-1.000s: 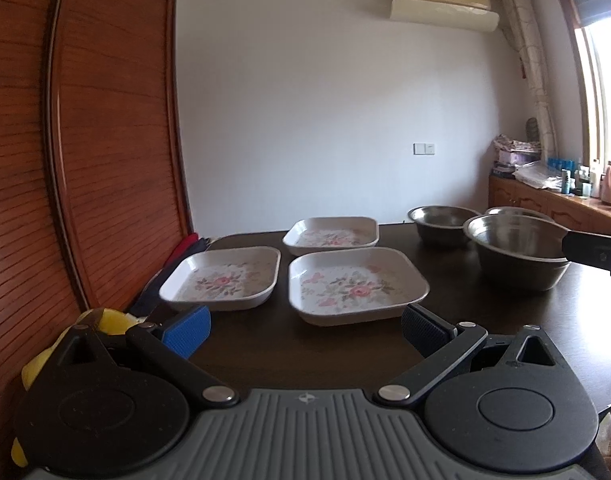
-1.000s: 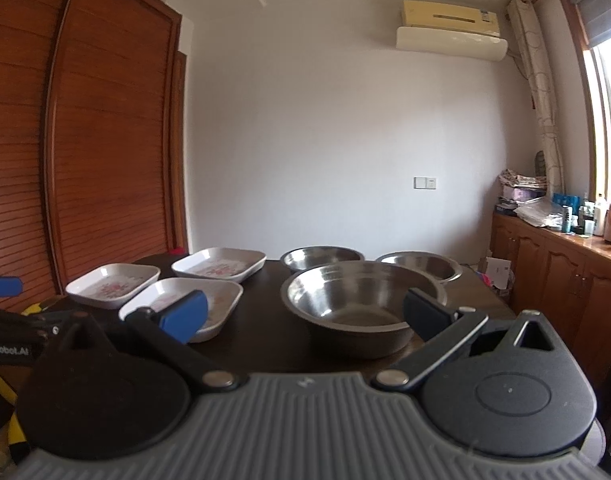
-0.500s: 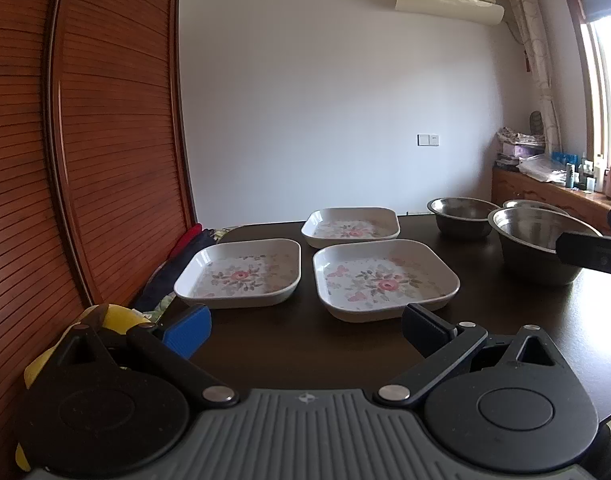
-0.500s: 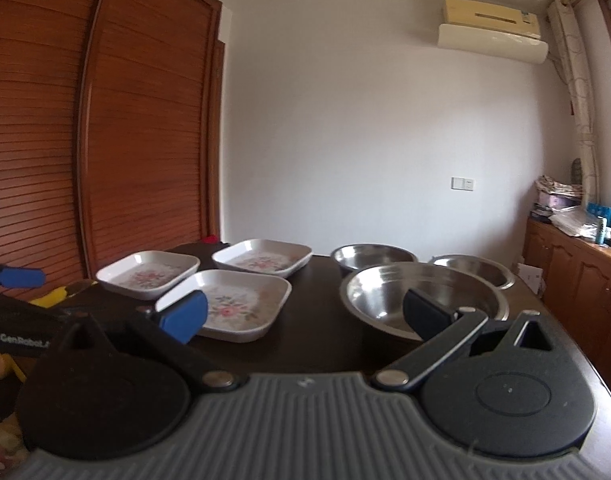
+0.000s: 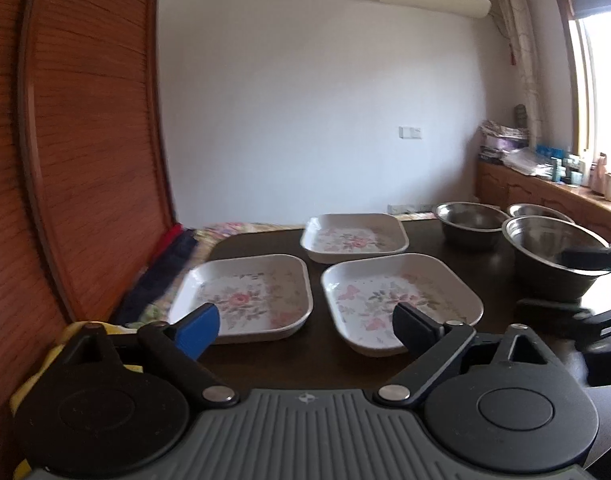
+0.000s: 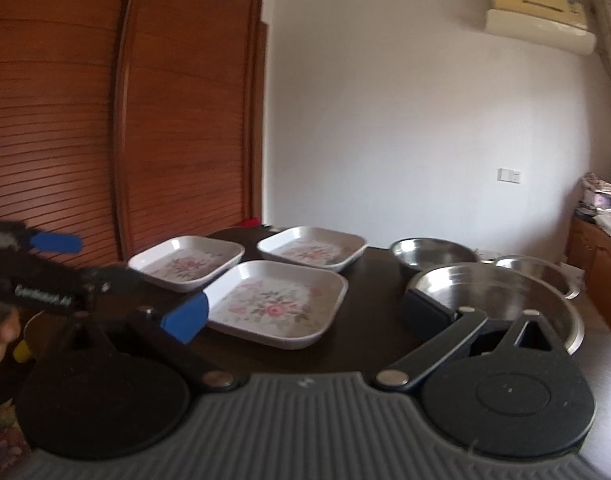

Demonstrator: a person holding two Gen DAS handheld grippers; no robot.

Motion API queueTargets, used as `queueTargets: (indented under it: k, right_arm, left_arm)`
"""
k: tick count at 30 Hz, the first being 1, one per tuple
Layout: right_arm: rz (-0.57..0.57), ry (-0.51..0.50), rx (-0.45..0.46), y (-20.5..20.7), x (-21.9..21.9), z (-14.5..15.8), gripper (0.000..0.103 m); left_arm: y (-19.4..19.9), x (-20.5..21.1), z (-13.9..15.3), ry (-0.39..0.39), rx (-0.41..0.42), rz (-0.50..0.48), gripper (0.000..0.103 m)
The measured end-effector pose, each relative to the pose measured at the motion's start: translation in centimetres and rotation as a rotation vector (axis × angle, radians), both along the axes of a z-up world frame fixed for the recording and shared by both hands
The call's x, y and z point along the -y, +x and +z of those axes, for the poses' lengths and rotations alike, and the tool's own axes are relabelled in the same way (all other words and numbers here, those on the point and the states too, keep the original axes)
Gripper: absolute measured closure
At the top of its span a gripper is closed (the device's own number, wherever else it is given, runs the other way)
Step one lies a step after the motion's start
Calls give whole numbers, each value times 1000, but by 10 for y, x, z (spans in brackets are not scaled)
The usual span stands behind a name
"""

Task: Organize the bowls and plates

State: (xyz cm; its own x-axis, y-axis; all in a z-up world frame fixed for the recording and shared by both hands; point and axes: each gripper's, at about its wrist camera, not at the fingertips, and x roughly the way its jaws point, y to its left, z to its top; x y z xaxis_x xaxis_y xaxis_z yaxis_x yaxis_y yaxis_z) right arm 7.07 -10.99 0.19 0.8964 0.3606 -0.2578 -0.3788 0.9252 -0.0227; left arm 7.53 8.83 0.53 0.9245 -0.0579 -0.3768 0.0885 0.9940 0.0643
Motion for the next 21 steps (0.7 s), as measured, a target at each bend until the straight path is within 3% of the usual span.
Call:
queueTargets:
  k: [3,8,15,21]
  right_arm:
    - [30,-16,-33,13,-9,-3,17]
    - [51,-26,-121,45,-16,-8,26]
    - [48,-27,-219,74,-14,-12,38]
    - [55,-33,-294,88,-15,-11,42]
  left_arm:
    - [18,1,1,9,-17,-31,0]
    - [53,-1,6,-17,-64,-109,7]
    - [111,4,11,53,-111,-188,13]
    - [142,9,12,111,-153,-255,15]
